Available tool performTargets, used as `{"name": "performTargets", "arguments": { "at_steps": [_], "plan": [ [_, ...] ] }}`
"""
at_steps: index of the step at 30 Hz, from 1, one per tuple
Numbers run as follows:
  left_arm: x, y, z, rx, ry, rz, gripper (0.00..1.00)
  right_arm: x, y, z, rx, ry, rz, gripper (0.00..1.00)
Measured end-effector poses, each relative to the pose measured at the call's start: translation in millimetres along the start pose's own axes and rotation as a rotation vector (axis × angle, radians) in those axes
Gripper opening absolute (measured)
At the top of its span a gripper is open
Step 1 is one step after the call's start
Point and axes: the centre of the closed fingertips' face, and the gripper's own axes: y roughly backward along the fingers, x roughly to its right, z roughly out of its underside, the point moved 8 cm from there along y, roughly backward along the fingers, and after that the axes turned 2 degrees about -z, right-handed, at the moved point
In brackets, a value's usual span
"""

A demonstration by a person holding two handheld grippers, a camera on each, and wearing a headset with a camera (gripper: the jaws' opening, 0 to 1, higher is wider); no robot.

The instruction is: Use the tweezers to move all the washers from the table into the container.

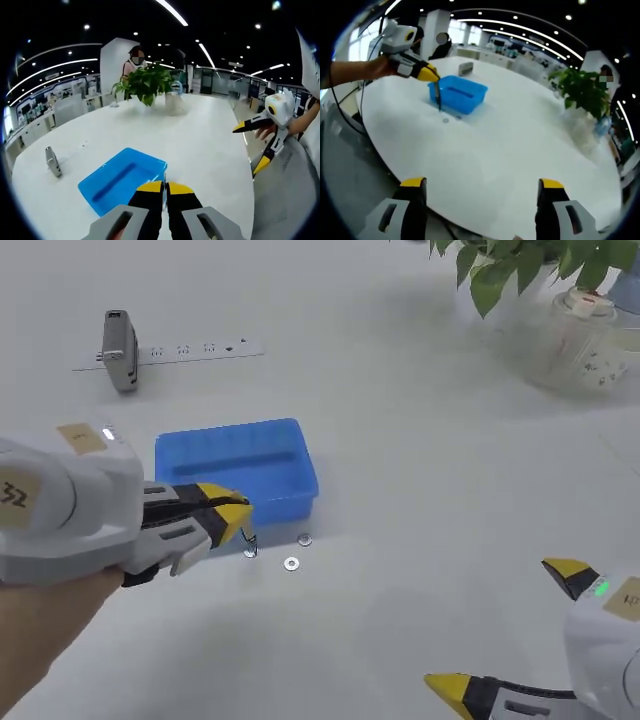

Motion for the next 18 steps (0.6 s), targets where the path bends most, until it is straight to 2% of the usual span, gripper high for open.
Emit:
{"name": "performTargets", "arguments": {
  "at_steps": [8,18],
  "plan": [
    [-2.6,-0.8,3.8,-0.004,0.007,-0.003,0.00,-0.3,-0.5,0.8,-0.006,0.003,0.000,0.90],
    [-1.7,-2.4,3.1,-0.004,0.013,0.005,0.00,-0.5,-1.1,1.7,-0.013,0.005,-0.002,0.89]
  ]
}}
